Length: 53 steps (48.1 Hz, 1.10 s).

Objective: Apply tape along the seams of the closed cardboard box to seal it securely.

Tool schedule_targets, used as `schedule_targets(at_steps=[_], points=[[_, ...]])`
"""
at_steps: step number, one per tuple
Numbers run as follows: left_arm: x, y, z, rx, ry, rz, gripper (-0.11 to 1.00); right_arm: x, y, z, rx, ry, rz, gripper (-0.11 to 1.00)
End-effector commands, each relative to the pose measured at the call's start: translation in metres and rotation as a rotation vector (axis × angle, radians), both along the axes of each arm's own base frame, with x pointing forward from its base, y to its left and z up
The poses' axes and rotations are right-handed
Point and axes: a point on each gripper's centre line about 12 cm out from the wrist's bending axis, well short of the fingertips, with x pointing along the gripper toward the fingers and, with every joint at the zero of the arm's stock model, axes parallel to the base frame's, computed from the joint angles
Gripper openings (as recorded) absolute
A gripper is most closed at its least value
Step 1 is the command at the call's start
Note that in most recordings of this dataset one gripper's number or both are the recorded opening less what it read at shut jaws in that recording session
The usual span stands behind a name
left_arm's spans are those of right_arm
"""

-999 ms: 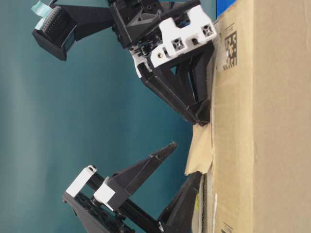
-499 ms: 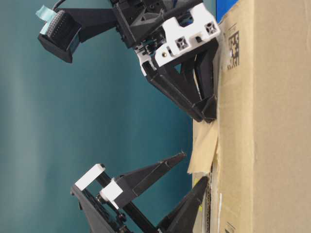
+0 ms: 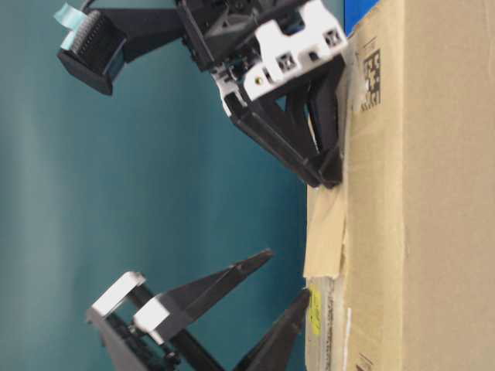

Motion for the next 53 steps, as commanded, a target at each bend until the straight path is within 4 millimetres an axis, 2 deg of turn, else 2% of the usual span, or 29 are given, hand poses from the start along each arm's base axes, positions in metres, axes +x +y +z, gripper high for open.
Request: schedule_targets(at_steps=[1, 15, 20, 22, 24, 29, 31, 40, 53], points=[[-0.002, -0.003, 0.018, -0.028, -0.09, 0.018, 0.48, -0.003, 0.002, 0.027, -0.005, -0.078, 0.003, 0.49], [-0.008, -0.013, 0.035, -0.316, -0.302, 0.163, 0.47, -0.015, 0.003, 0.078, -0.031, -0.227, 0.009, 0.49], [-0.007, -0.014, 0.038, -0.467, -0.341, 0.24, 0.44, -0.015, 0.003, 0.085, -0.045, -0.272, 0.012, 0.48], [-0.006, -0.014, 0.038, -0.521, -0.348, 0.269, 0.39, -0.013, 0.003, 0.087, -0.05, -0.285, 0.014, 0.44], [-0.005, -0.014, 0.037, -0.577, -0.35, 0.297, 0.33, -0.012, 0.003, 0.087, -0.055, -0.292, 0.017, 0.37], [-0.001, -0.014, 0.035, -0.702, -0.369, 0.36, 0.09, -0.008, 0.003, 0.087, -0.058, -0.3, 0.018, 0.06], [0.001, -0.013, 0.035, -0.734, -0.38, 0.375, 0.02, -0.005, 0.002, 0.085, -0.061, -0.295, 0.019, -0.01], [0.011, -0.013, 0.03, -0.824, -0.419, 0.403, -0.01, 0.007, -0.003, 0.079, -0.064, -0.276, 0.008, -0.01], [0.026, -0.009, -0.001, -0.916, -0.386, 0.482, -0.01, 0.036, -0.006, 0.053, -0.06, -0.218, 0.008, -0.01]])
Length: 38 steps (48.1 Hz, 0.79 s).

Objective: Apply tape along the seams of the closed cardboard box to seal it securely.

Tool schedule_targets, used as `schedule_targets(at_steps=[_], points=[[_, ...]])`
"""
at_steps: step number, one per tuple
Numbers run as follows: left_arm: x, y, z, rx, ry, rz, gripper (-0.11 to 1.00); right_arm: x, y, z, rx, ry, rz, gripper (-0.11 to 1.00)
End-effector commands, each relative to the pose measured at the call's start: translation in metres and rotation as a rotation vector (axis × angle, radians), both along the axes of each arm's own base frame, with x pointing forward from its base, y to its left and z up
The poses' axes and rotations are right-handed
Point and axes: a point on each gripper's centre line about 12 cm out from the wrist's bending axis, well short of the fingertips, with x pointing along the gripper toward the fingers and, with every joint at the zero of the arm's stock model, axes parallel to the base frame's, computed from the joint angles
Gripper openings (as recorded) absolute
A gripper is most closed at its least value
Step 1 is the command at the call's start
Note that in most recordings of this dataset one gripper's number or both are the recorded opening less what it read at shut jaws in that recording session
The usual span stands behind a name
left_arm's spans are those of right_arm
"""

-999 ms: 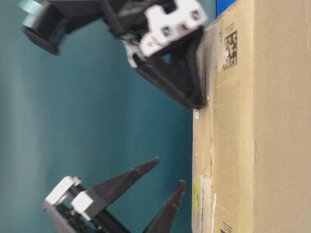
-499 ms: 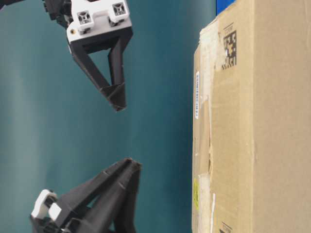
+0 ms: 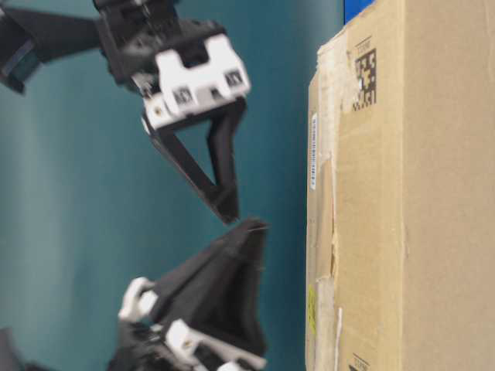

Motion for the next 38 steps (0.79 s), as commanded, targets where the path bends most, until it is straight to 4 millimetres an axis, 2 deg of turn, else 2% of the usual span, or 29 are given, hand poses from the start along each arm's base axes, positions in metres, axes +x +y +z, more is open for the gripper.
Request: schedule_targets(at_steps=[1, 10, 17, 25, 38], points=[[0.008, 0.003, 0.005, -0.041, -0.036, 0.024, -0.01, 0.012, -0.001, 0.005, -0.005, -0.026, 0.001, -0.01], [0.009, 0.005, -0.011, -0.111, -0.009, 0.053, -0.01, 0.026, -0.002, -0.016, 0.015, 0.022, -0.002, -0.01], [0.005, 0.009, -0.025, -0.17, 0.011, 0.087, -0.01, 0.029, 0.0, -0.028, 0.023, 0.05, -0.001, -0.01], [-0.007, 0.016, -0.041, -0.231, 0.037, 0.135, -0.01, 0.022, 0.004, -0.041, 0.041, 0.098, 0.003, -0.01], [-0.027, 0.018, -0.063, -0.335, 0.085, 0.196, -0.01, -0.001, 0.006, -0.065, 0.099, 0.189, -0.022, -0.01]])
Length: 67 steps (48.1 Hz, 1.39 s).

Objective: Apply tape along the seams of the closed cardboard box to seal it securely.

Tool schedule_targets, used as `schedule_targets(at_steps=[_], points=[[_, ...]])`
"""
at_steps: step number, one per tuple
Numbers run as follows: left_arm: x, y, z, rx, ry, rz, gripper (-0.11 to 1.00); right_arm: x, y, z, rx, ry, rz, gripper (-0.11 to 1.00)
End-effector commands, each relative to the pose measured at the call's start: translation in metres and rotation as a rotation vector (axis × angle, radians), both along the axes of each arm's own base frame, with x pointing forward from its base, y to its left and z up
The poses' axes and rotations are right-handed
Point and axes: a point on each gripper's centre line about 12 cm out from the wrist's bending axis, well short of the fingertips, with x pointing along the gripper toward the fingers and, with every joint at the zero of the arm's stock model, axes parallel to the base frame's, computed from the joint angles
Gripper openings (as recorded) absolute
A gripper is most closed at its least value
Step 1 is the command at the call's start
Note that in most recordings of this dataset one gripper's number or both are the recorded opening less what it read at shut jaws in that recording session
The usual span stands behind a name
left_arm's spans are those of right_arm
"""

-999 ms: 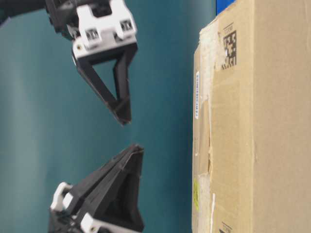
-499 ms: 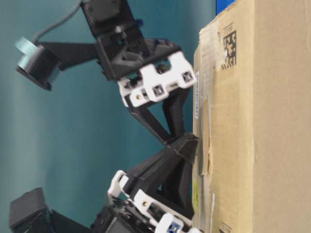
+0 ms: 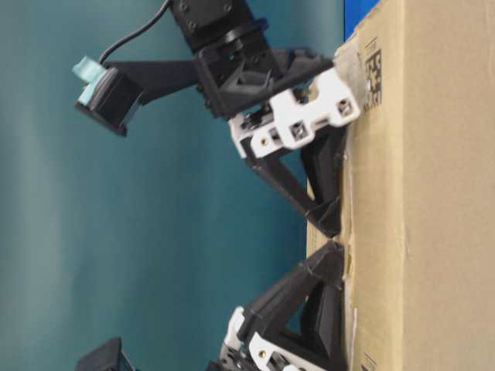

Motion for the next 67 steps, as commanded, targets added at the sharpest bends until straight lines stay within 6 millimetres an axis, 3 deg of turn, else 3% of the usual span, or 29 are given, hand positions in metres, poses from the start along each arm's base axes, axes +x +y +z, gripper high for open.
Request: schedule_targets(at_steps=[1, 15, 24, 28, 38, 43, 54, 67], points=[[-0.005, 0.003, -0.003, -0.02, 0.012, 0.019, -0.01, -0.009, 0.004, 0.0, 0.012, 0.014, 0.001, -0.01], [-0.018, 0.002, -0.013, -0.051, 0.049, 0.036, -0.01, -0.036, 0.004, -0.005, 0.037, 0.028, -0.024, -0.01], [-0.016, 0.001, -0.011, -0.061, 0.04, 0.038, -0.01, -0.035, 0.004, 0.003, 0.033, -0.006, -0.025, -0.01], [-0.009, -0.003, -0.001, -0.05, 0.011, 0.018, -0.01, -0.032, 0.004, 0.012, 0.027, -0.033, -0.023, -0.01], [0.014, -0.022, 0.046, 0.056, -0.125, -0.084, -0.01, -0.028, 0.004, 0.056, 0.001, -0.149, -0.009, -0.01], [0.025, -0.026, 0.062, 0.082, -0.17, -0.106, -0.01, -0.022, 0.004, 0.067, -0.015, -0.18, 0.002, -0.01], [0.048, -0.03, 0.07, 0.142, -0.192, -0.136, -0.01, -0.001, 0.004, 0.062, -0.021, -0.169, 0.012, -0.01], [0.05, -0.03, 0.051, 0.107, -0.145, -0.125, -0.01, 0.018, 0.014, 0.045, -0.015, -0.134, 0.037, -0.01]])
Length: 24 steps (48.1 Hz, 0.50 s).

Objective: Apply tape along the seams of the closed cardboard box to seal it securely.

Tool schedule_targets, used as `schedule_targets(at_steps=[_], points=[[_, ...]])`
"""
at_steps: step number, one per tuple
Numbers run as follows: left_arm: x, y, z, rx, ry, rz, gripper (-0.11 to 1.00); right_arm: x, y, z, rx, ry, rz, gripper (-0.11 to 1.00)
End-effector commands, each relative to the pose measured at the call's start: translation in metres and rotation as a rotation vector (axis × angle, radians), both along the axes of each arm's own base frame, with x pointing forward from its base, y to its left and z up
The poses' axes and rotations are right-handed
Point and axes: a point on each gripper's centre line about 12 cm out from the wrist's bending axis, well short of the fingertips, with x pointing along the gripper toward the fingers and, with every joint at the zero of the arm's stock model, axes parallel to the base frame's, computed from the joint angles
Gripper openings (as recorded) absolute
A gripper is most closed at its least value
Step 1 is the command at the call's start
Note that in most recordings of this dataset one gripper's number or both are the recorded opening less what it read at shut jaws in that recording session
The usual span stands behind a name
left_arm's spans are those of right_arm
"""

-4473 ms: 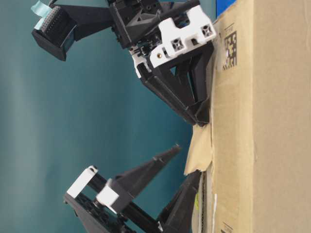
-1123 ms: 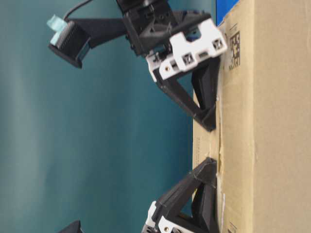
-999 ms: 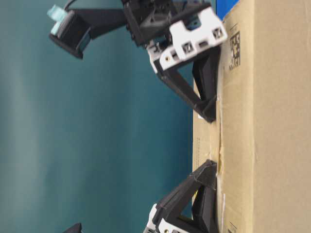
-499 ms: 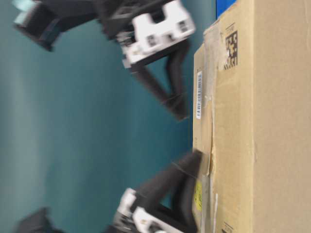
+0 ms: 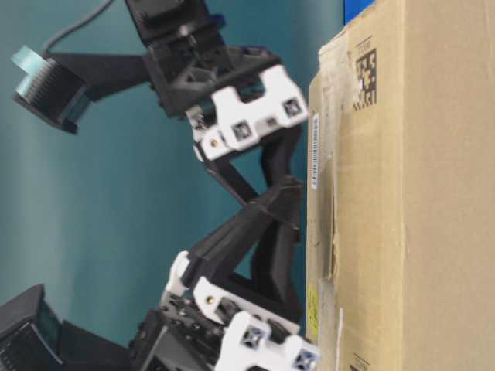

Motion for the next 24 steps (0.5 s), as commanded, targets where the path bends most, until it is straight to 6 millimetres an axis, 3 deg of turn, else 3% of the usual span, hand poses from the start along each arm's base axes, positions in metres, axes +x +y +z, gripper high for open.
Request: schedule_targets(at_steps=[1, 11, 24], points=[[0.002, 0.003, 0.003, -0.019, -0.015, 0.016, -0.01, 0.009, 0.005, 0.008, 0.001, -0.028, 0.011, -0.01], [-0.005, 0.01, -0.024, -0.085, 0.043, 0.057, -0.01, 0.008, 0.006, -0.01, 0.02, 0.02, 0.006, -0.01], [-0.028, 0.015, -0.046, -0.148, 0.071, 0.099, -0.01, -0.007, 0.013, -0.031, 0.053, 0.082, -0.001, -0.01]])
